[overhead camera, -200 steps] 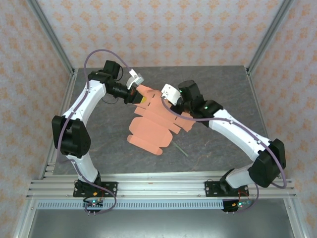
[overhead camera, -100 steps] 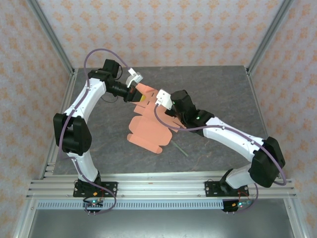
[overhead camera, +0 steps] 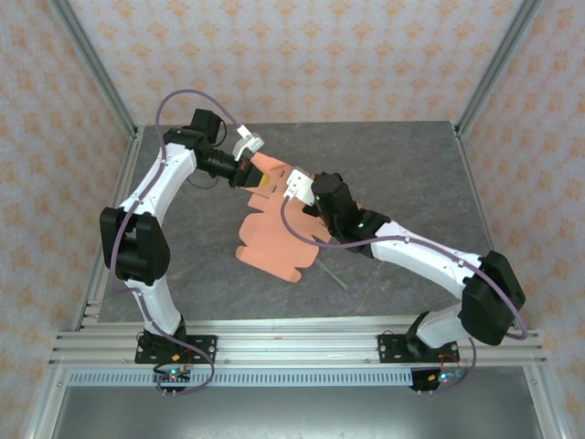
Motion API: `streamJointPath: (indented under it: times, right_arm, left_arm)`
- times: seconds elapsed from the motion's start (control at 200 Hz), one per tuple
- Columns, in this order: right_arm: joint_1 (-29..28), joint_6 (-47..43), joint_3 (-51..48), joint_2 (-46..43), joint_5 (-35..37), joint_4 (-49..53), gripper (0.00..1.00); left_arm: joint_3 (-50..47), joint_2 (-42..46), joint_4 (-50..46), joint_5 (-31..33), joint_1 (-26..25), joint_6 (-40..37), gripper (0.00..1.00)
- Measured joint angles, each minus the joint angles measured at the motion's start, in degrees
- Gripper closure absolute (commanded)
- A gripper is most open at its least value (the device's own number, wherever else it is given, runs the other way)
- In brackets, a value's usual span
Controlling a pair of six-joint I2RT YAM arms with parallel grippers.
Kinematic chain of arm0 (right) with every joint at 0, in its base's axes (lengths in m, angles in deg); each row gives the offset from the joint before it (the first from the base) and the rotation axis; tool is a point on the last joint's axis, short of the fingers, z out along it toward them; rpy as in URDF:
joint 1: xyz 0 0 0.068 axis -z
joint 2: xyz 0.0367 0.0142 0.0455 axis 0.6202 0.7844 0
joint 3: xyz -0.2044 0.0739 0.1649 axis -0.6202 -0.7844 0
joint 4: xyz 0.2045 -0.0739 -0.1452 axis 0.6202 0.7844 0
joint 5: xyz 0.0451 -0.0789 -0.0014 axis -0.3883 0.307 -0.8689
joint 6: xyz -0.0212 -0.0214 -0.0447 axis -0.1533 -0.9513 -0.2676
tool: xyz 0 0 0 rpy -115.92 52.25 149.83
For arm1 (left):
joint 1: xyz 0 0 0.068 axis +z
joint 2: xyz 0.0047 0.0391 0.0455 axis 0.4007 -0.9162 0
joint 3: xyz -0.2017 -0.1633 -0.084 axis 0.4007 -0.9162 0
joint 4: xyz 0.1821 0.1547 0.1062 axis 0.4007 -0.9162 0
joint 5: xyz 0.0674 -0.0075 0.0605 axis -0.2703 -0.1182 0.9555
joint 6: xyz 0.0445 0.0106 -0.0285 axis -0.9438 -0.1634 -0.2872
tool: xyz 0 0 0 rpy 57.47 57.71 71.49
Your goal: Fold the paper box
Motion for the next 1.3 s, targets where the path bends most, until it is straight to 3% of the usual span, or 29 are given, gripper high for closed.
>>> streamJointPath:
  times: [0.375,0.816,1.071,1.301]
  right_arm:
    - [-0.7,-0.4,-0.9,1.0,1.7,-2.3,1.0]
    - [0.6,5.8,2.4,2.3,-0.3,7.0,1.0]
    - [2.7,9.1,4.2,3.1,-2.7,12.3,1.0]
    - [5.6,11.6,7.5,5.6,-5.2,14.7,1.0]
  left_arm:
    - [0.0,-0.3,0.1,0.7,0.3,1.8,1.0]
    - [-0.4,-0.3,3.5,4.5,1.0,7.7,0.67]
    - [-4.5,0.5,10.4,13.9,3.0,15.2,0.52]
    - [-14.9,10.8,20.0,25.5,4.2,25.6,0.51]
